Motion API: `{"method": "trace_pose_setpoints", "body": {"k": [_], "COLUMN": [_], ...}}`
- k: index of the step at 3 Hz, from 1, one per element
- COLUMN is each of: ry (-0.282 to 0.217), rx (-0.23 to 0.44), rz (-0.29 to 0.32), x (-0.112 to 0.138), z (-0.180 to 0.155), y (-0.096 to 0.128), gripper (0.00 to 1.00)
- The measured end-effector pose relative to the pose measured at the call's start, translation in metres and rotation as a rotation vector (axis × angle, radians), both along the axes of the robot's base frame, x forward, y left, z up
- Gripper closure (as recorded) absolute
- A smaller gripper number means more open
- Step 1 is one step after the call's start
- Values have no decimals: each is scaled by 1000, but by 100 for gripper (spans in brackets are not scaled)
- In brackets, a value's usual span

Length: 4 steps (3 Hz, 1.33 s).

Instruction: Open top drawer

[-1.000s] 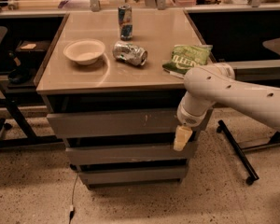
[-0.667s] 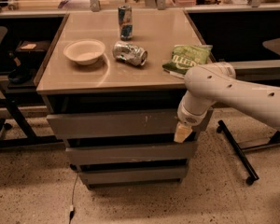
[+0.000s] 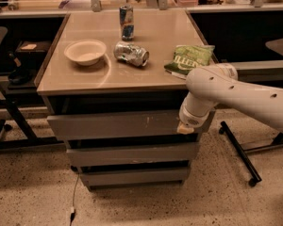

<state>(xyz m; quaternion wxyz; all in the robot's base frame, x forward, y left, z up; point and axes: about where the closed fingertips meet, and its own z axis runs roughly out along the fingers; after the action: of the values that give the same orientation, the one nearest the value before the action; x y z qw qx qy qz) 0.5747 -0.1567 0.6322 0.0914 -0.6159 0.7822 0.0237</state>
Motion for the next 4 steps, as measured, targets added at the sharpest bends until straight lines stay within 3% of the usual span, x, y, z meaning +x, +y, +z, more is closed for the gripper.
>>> {"method": "trace_pose_setpoints", "body": {"k": [1, 4], "ry": [0, 0], "rx": [0, 0], "rz": [0, 0], "x": [0, 0], "z": [0, 20], "y": [0, 0], "gripper": [100, 100]}}
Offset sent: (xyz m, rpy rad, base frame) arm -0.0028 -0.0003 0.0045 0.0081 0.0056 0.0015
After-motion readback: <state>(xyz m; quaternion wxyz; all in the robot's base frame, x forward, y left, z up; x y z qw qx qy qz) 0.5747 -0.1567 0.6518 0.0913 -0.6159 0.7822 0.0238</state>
